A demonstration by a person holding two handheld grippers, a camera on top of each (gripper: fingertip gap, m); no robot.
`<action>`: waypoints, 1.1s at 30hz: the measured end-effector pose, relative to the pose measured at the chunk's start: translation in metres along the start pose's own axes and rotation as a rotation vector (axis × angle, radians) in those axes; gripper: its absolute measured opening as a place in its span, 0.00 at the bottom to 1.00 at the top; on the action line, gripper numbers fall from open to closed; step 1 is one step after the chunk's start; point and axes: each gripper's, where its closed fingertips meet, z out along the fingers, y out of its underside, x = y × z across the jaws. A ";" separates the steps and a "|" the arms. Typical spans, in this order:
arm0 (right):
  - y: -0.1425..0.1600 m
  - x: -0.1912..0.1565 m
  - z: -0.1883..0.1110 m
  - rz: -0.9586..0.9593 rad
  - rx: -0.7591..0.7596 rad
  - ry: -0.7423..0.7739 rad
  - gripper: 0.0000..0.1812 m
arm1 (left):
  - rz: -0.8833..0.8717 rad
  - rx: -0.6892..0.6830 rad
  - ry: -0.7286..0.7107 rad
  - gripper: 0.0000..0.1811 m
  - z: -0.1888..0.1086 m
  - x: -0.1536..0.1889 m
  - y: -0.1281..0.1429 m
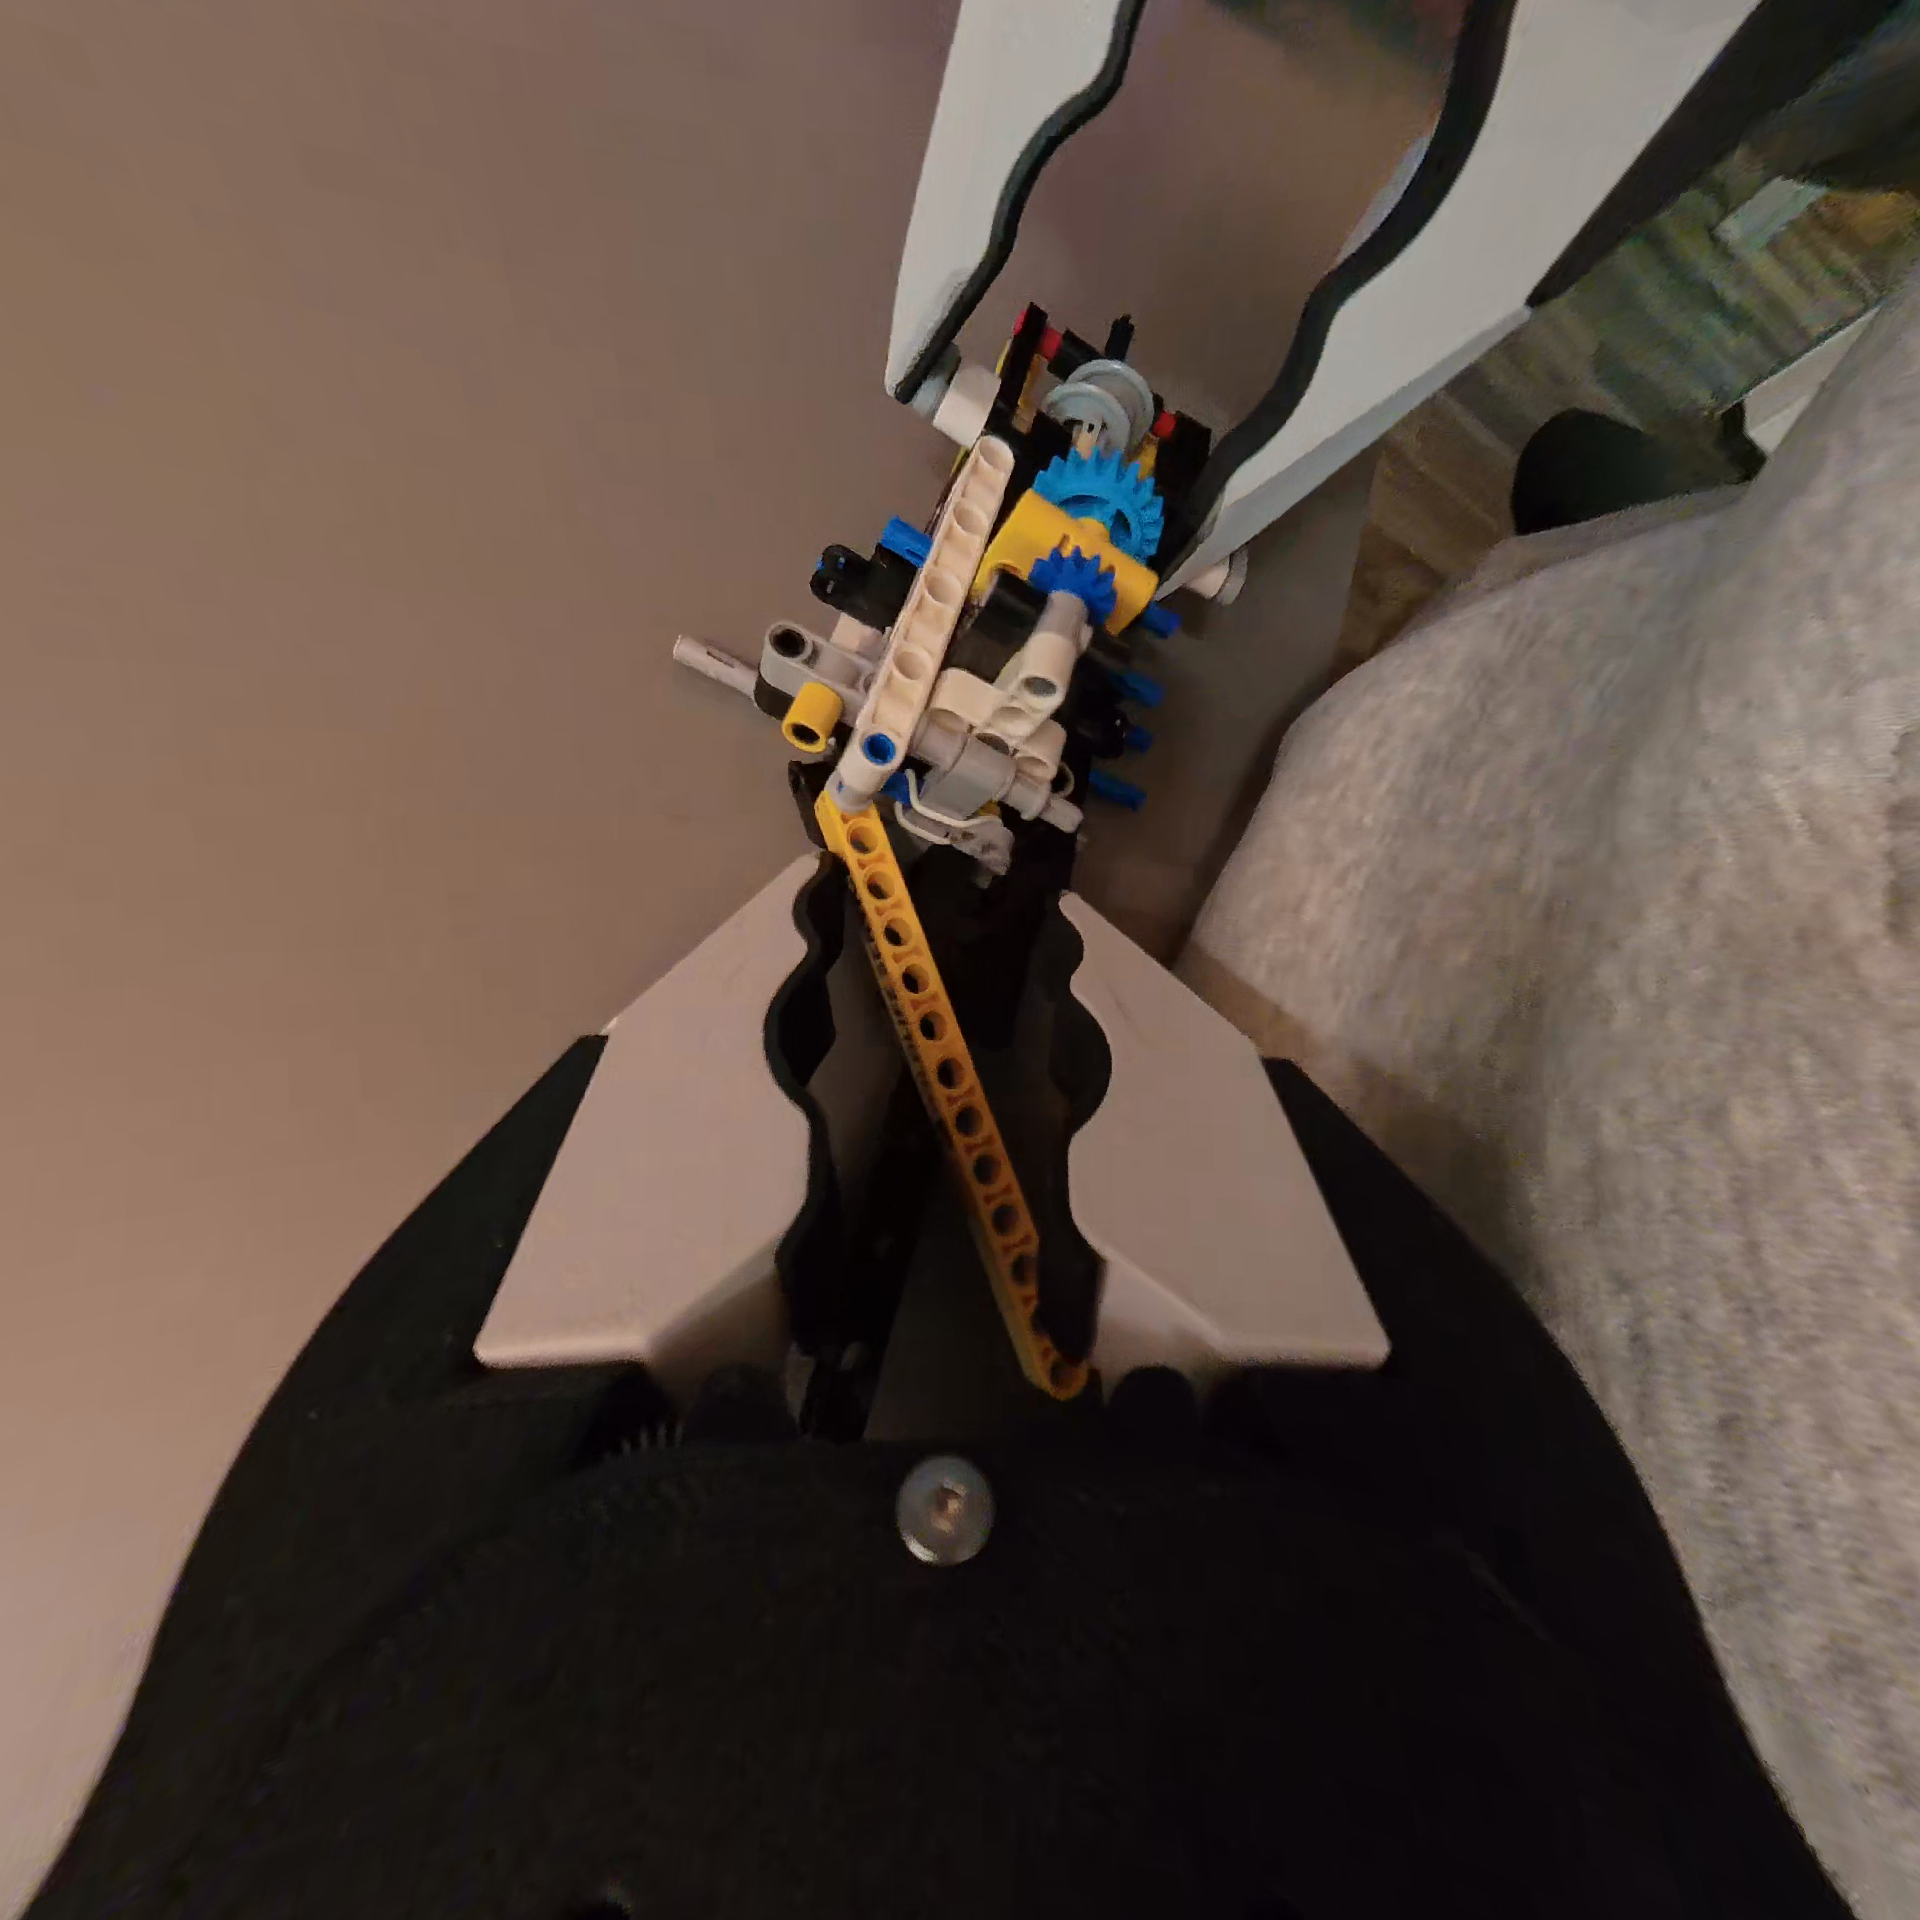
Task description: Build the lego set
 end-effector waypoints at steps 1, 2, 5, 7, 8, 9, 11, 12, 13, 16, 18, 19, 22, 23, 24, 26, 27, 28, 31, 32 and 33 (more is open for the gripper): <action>0.000 0.000 0.000 -0.008 -0.003 0.007 0.28 | -0.006 0.001 0.005 0.20 0.000 0.000 0.000; 0.000 0.000 0.000 -0.016 -0.004 0.015 0.29 | -0.009 0.003 0.006 0.20 0.000 0.000 0.000; -0.001 0.000 -0.001 -0.038 -0.012 0.033 0.29 | -0.020 0.005 0.005 0.20 0.000 0.000 -0.001; -0.001 -0.001 -0.001 -0.047 -0.020 0.039 0.28 | -0.024 0.005 0.006 0.20 0.000 0.000 -0.001; -0.001 -0.001 -0.001 -0.044 -0.023 0.036 0.28 | -0.026 0.003 0.006 0.20 0.000 0.000 -0.001; 0.000 0.000 -0.001 -0.040 -0.024 0.032 0.28 | -0.027 0.002 0.006 0.20 0.000 0.000 -0.001; 0.000 0.000 0.000 -0.032 -0.026 0.027 0.28 | -0.034 -0.001 0.007 0.19 0.001 0.000 -0.002; 0.000 0.000 0.000 -0.030 -0.025 0.027 0.28 | -0.037 -0.002 0.006 0.19 0.001 0.000 -0.001; 0.000 0.000 0.000 -0.025 -0.025 0.024 0.28 | -0.035 -0.005 0.004 0.20 0.001 0.000 -0.001; 0.001 0.000 0.000 -0.012 -0.029 0.007 0.28 | -0.042 -0.015 0.008 0.19 0.001 0.000 -0.002; 0.001 0.001 0.000 -0.018 -0.021 0.003 0.28 | -0.052 -0.015 0.015 0.20 0.001 0.000 -0.002; 0.001 0.001 0.000 -0.011 -0.015 -0.002 0.28 | -0.050 -0.016 0.014 0.20 0.001 0.000 -0.002; 0.001 0.001 0.000 0.010 -0.005 -0.009 0.29 | -0.048 -0.021 0.012 0.19 0.001 0.000 -0.002; 0.001 0.001 0.000 0.013 -0.003 -0.007 0.29 | -0.050 -0.022 0.012 0.19 0.001 0.000 -0.002; 0.001 0.001 0.000 0.017 0.000 -0.005 0.29 | -0.053 -0.023 0.010 0.20 0.001 0.000 -0.002; 0.001 0.002 0.000 0.027 0.007 -0.001 0.29 | -0.046 -0.026 0.000 0.20 0.001 0.000 -0.002; 0.001 0.002 0.001 0.029 0.008 0.002 0.29 | -0.041 -0.029 -0.005 0.20 0.001 -0.001 -0.002; 0.000 0.002 0.001 0.030 0.007 0.004 0.29 | -0.038 -0.033 -0.009 0.20 0.001 0.000 -0.001; 0.000 0.002 0.001 0.037 0.009 -0.001 0.29 | -0.025 -0.039 -0.023 0.20 0.001 -0.001 -0.001; 0.000 0.002 0.001 0.039 0.011 -0.003 0.29 | -0.022 -0.040 -0.026 0.20 0.001 0.000 -0.001; 0.000 0.002 0.001 0.041 0.012 -0.005 0.29 | -0.020 -0.040 -0.030 0.20 0.001 0.000 -0.001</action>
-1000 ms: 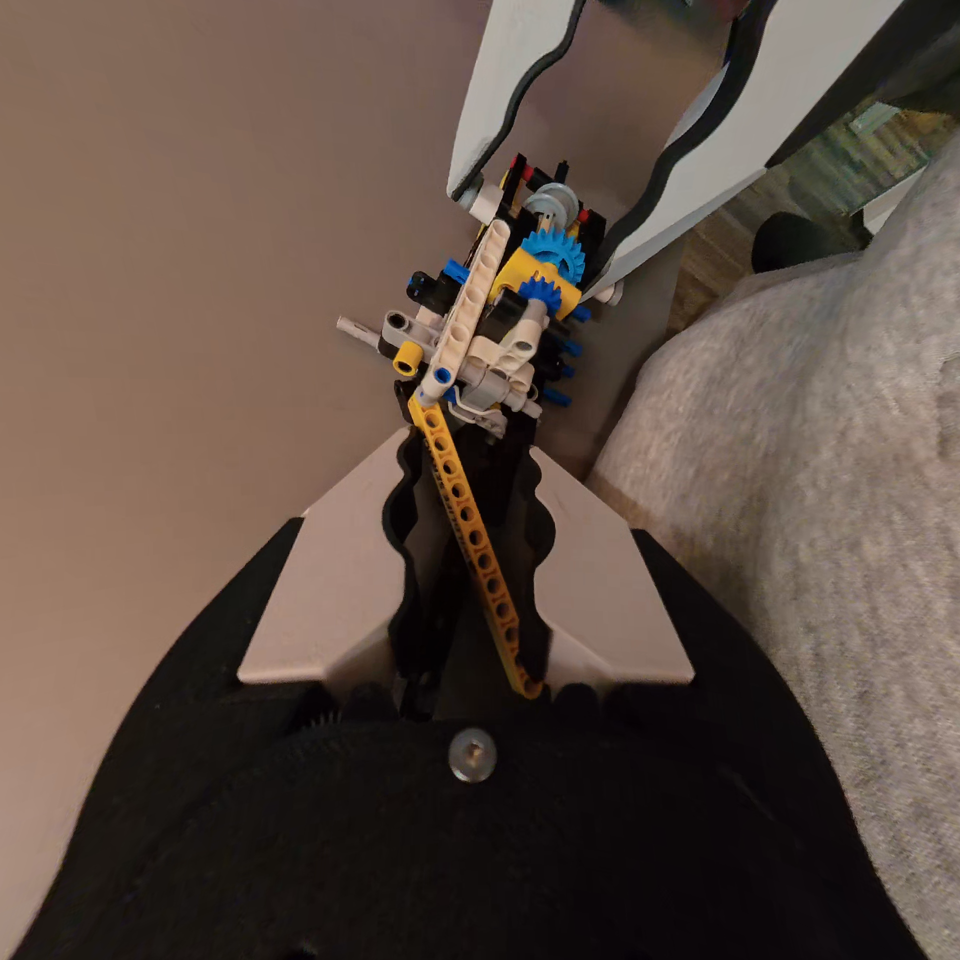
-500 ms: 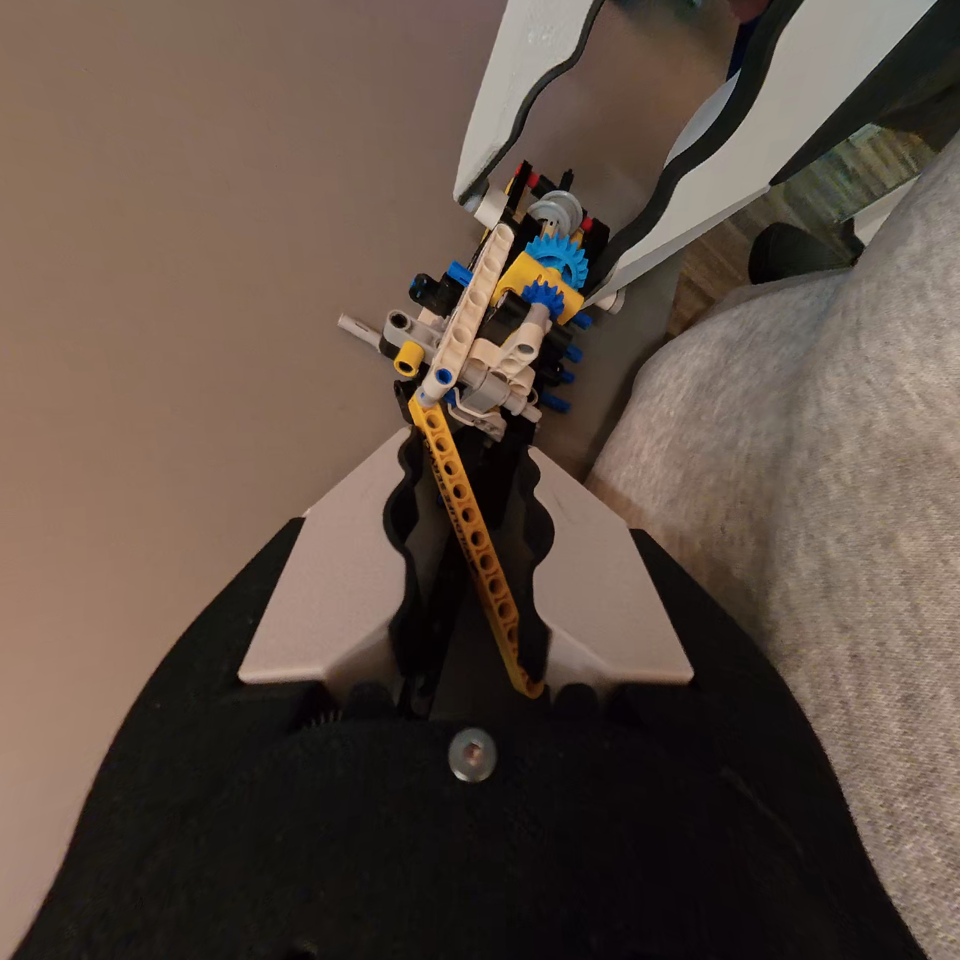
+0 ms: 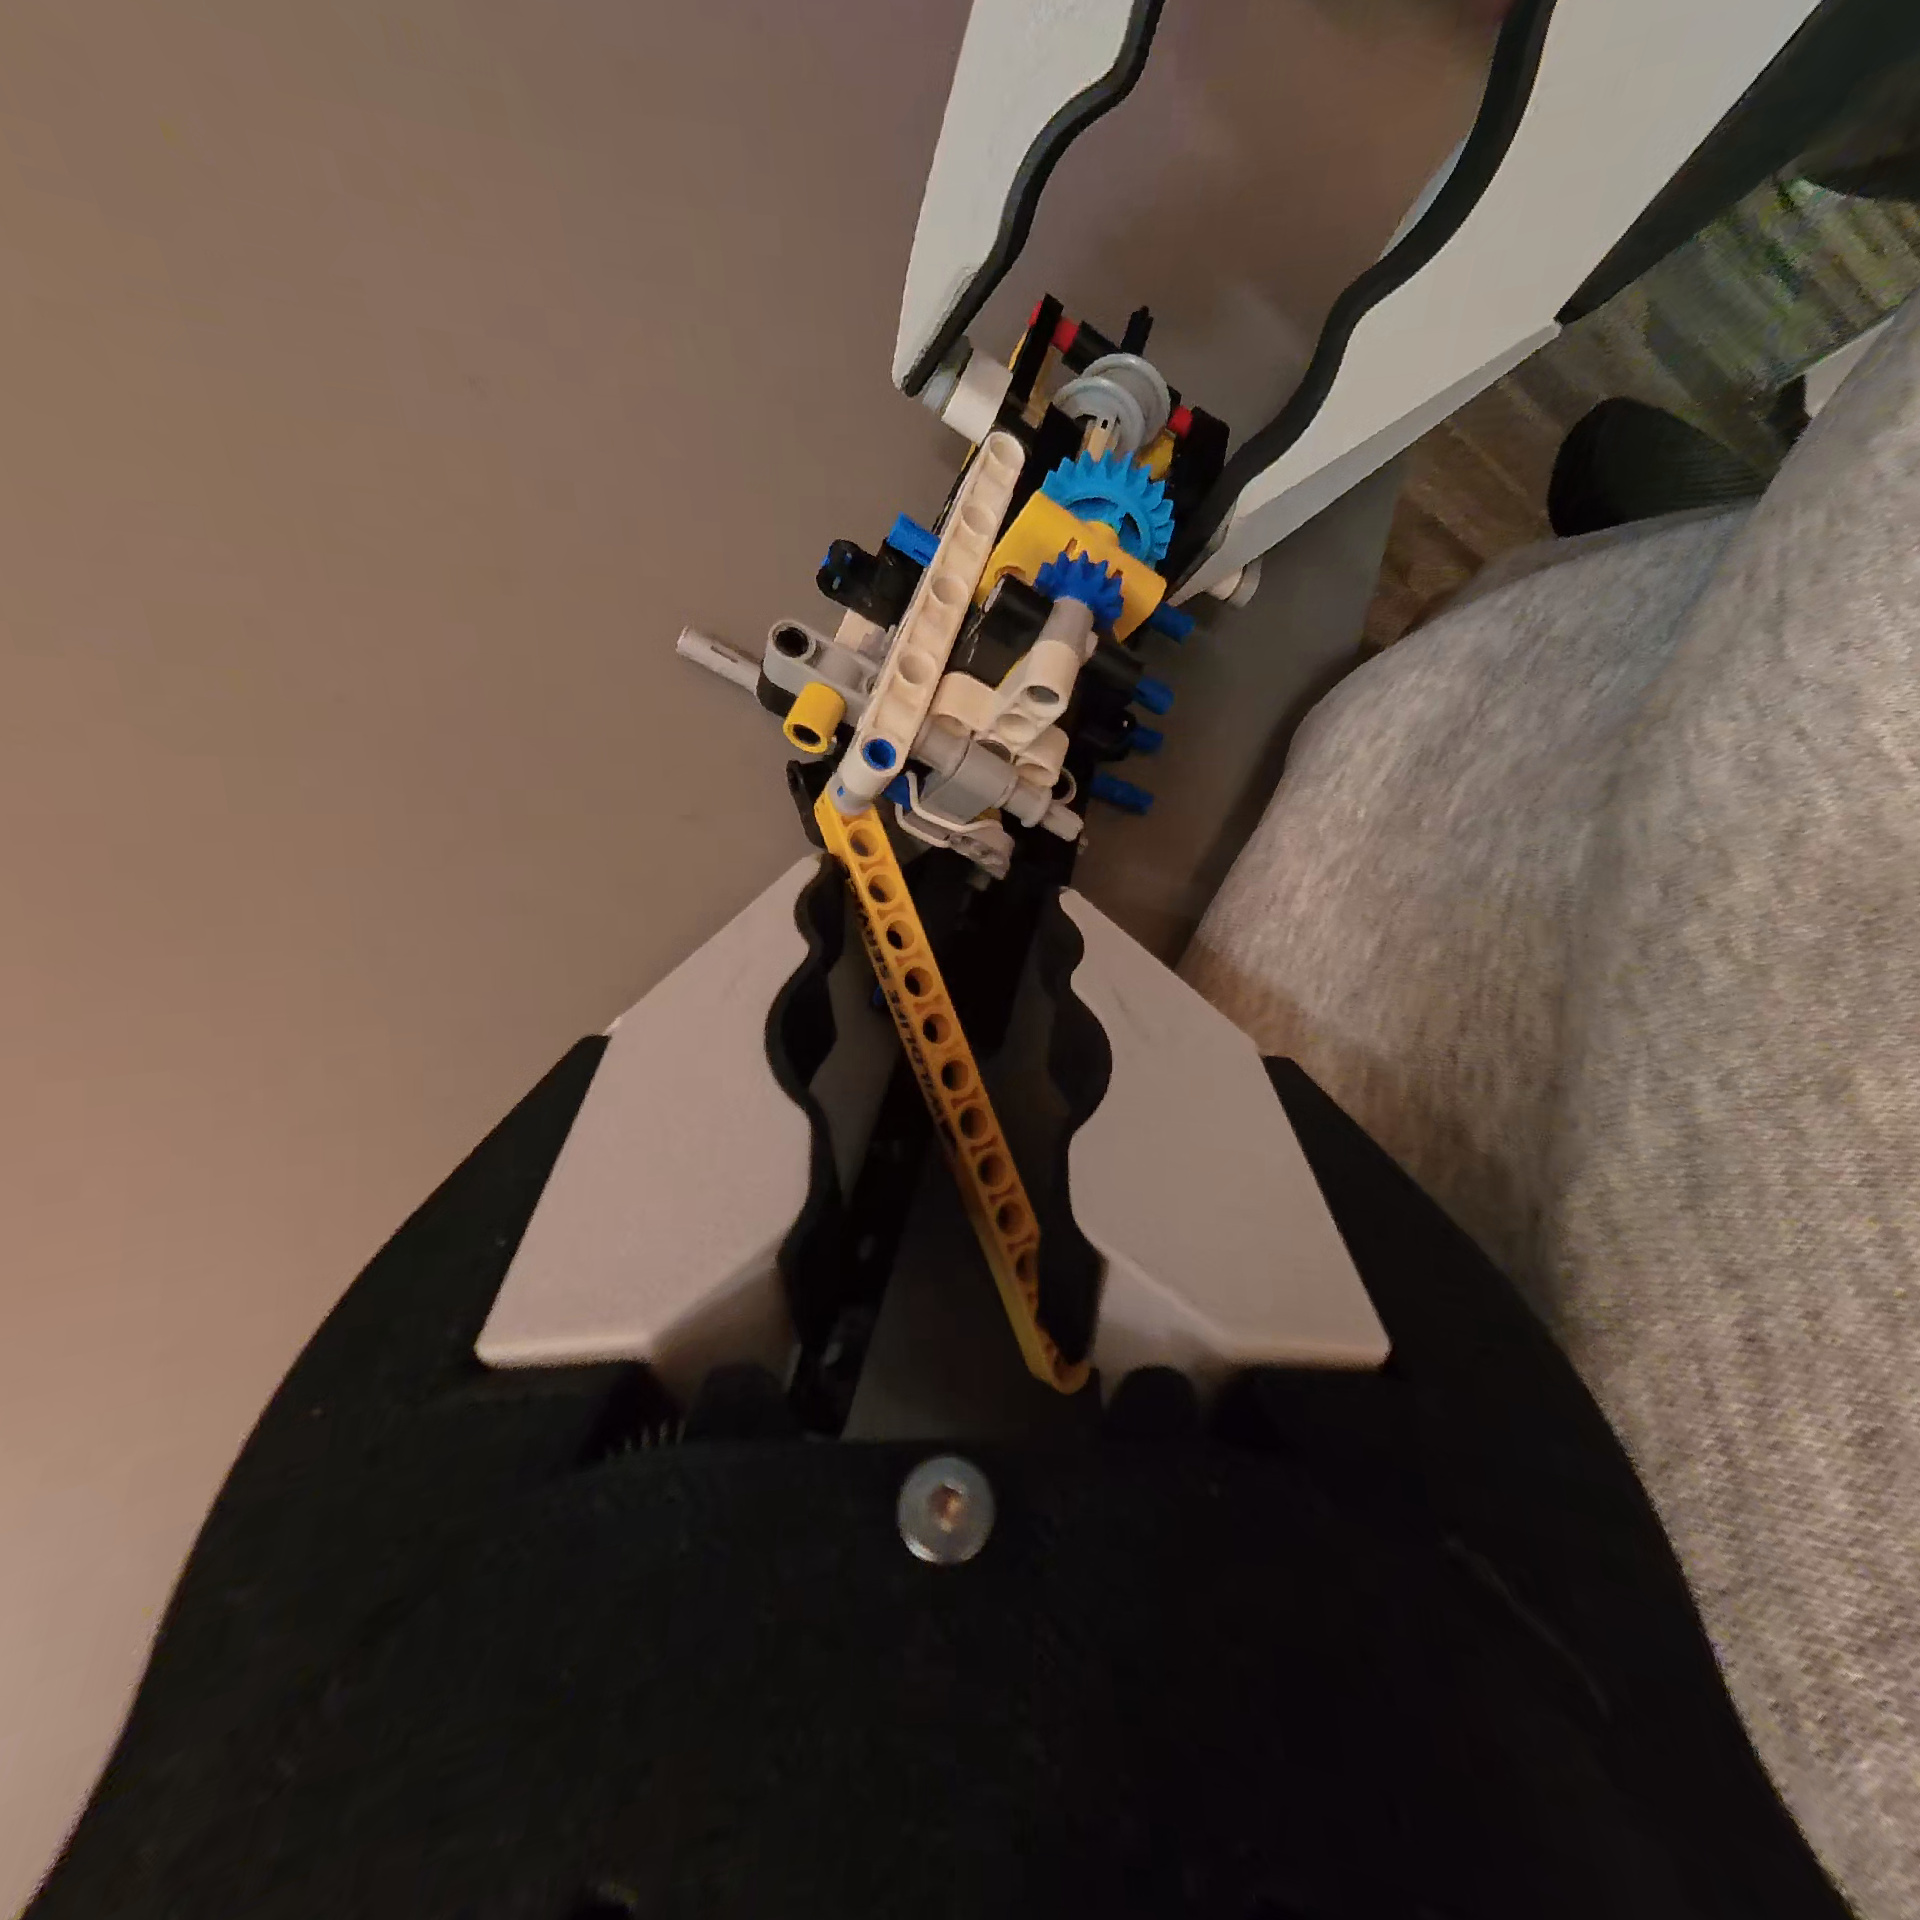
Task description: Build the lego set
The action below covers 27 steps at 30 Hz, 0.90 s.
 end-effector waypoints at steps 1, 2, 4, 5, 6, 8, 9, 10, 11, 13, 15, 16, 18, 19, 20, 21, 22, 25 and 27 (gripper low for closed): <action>0.000 0.000 0.000 0.002 0.001 -0.001 0.30 | 0.001 -0.001 -0.003 0.20 0.000 0.000 0.000; 0.000 0.000 0.000 0.003 0.001 -0.002 0.30 | 0.000 -0.001 -0.004 0.20 0.000 0.000 0.000; 0.000 0.000 0.000 0.011 0.008 -0.003 0.30 | -0.003 0.001 -0.006 0.20 0.000 0.000 0.000; 0.000 0.000 0.000 0.019 0.015 -0.005 0.30 | -0.004 0.002 -0.007 0.20 0.000 0.000 0.001; 0.000 0.000 0.000 0.027 0.022 -0.007 0.30 | -0.005 0.005 -0.007 0.20 0.000 0.000 0.000; 0.000 0.000 0.000 0.038 0.035 -0.013 0.30 | -0.008 0.007 -0.004 0.20 0.000 0.001 0.001; 0.000 0.000 0.000 0.046 0.041 -0.016 0.30 | -0.008 0.007 -0.004 0.20 0.000 0.001 0.001; 0.000 0.000 0.000 0.056 0.051 -0.020 0.30 | -0.008 0.007 -0.004 0.20 0.000 0.001 0.001; 0.000 0.000 -0.002 0.069 0.068 -0.025 0.31 | -0.009 0.006 -0.003 0.20 0.000 0.001 0.001; -0.003 0.000 -0.008 0.107 0.127 -0.042 0.32 | -0.008 0.005 -0.003 0.20 0.000 0.001 0.001; -0.006 0.005 -0.018 0.155 0.194 -0.028 0.35 | -0.010 0.001 -0.005 0.20 0.000 0.001 0.001; -0.006 0.007 -0.023 0.181 0.230 -0.018 0.36 | -0.014 -0.001 -0.007 0.20 -0.001 0.001 0.001; -0.003 0.010 -0.034 0.224 0.291 0.014 0.37 | -0.019 0.003 -0.013 0.25 -0.003 0.001 0.001; 0.000 0.011 -0.037 0.239 0.313 0.043 0.38 | -0.023 0.011 -0.014 0.27 -0.005 0.001 0.000; 0.003 0.012 -0.040 0.254 0.330 0.079 0.39 | -0.028 0.024 -0.015 0.29 -0.008 0.002 -0.001; 0.006 0.010 -0.042 0.265 0.348 0.113 0.40 | -0.034 0.040 -0.017 0.31 -0.011 0.004 -0.002; 0.007 0.007 -0.043 0.274 0.369 0.148 0.41 | -0.039 0.056 -0.024 0.32 -0.014 0.005 -0.004; 0.011 -0.008 -0.041 0.273 0.407 0.255 0.40 | -0.020 0.121 -0.067 0.39 -0.025 0.008 -0.013; 0.011 -0.018 -0.036 0.239 0.435 0.345 0.36 | 0.045 0.176 -0.081 0.45 -0.028 0.015 -0.026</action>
